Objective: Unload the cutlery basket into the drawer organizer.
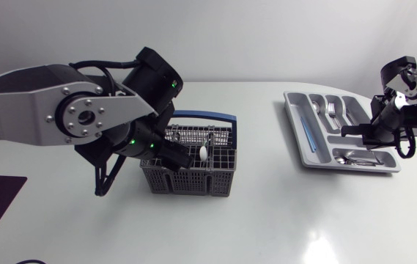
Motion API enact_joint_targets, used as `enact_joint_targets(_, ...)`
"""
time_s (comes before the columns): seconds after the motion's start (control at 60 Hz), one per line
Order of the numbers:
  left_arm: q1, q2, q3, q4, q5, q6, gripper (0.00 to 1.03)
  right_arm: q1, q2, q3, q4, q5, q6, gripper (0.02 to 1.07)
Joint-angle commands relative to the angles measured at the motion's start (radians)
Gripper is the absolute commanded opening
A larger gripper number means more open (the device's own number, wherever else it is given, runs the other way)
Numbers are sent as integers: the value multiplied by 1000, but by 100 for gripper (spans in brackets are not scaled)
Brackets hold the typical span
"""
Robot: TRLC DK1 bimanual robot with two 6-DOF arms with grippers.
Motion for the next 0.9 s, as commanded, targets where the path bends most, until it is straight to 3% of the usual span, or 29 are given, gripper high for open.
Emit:
enact_joint_targets(0.0,-6,18,-20,9,-6,-23,78,-7,45,30,33,18,-9,9)
enact_joint_targets(0.067,-7,21,-22,11,-6,-23,78,-7,75,47,33,35,-6,31)
enact_joint_targets(0.083,-7,21,-22,11,-7,-23,78,-7,88,53,28,44,-8,47)
enact_joint_targets(0.167,-7,24,-23,11,-7,-23,77,7,123,74,-3,101,-20,83)
enact_joint_targets(0.25,-9,24,-23,16,-7,-23,64,37,163,117,-78,233,-15,98)
enact_joint_targets(0.333,-16,22,-25,20,-7,-23,59,73,174,120,-98,344,2,100)
enact_joint_targets(0.4,-21,22,-25,19,-17,-23,58,85,155,110,-99,342,6,100)
enact_joint_targets(0.633,-16,19,-40,19,-20,-18,29,120,85,97,-147,290,45,100)
enact_joint_targets(0.883,-7,21,-66,19,-20,-15,29,209,-33,97,-268,212,120,100)
